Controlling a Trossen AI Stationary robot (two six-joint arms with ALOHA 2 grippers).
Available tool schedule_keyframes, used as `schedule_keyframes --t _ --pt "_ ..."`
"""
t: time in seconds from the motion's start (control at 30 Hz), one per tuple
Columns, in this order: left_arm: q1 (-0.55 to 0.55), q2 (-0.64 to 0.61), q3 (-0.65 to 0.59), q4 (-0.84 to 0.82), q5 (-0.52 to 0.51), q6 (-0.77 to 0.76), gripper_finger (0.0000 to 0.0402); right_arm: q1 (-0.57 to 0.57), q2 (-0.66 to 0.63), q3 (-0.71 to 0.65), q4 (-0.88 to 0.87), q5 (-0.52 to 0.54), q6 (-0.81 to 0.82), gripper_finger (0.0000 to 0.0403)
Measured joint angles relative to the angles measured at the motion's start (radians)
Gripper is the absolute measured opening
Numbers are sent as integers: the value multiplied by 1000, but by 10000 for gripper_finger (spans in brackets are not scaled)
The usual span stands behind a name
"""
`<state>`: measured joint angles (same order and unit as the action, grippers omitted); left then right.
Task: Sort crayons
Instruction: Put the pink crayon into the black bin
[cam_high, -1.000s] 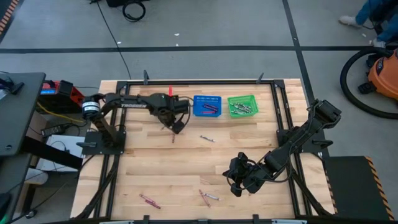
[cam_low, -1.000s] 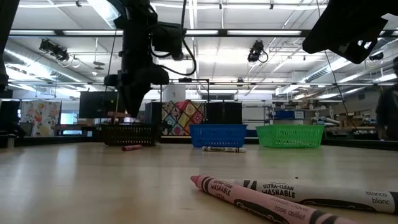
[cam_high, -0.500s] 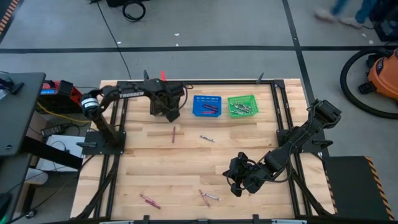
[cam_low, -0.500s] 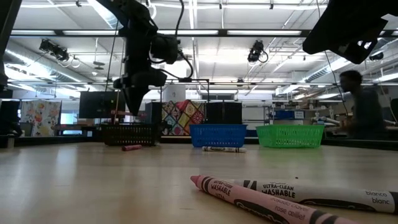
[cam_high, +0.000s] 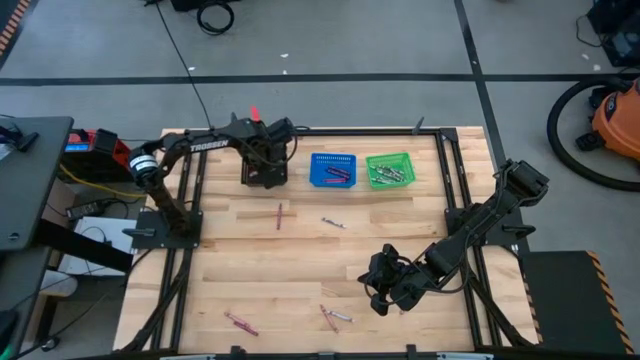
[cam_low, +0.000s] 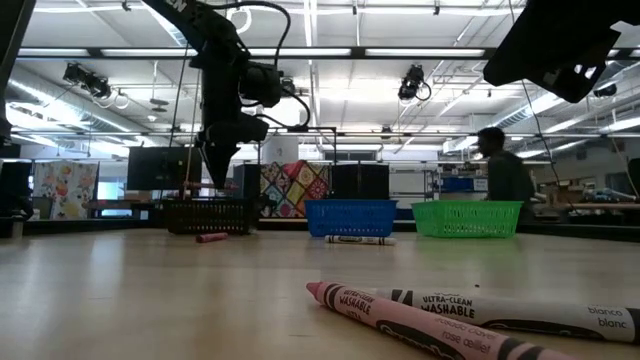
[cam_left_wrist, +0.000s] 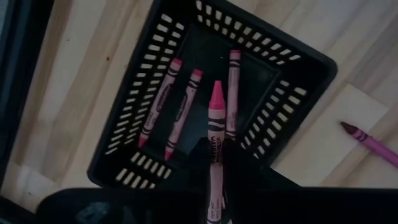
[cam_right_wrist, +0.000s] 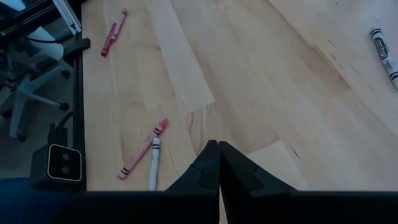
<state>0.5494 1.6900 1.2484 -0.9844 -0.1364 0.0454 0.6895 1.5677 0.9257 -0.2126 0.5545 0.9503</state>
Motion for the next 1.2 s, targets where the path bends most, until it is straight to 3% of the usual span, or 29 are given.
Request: schedule_keyframes --t 0.97,1.2 --pt "27 65 -2 48 7 52 33 -1 0 0 1 2 1 10" --pt "27 65 -2 50 7 54 73 -1 0 0 0 2 0 10"
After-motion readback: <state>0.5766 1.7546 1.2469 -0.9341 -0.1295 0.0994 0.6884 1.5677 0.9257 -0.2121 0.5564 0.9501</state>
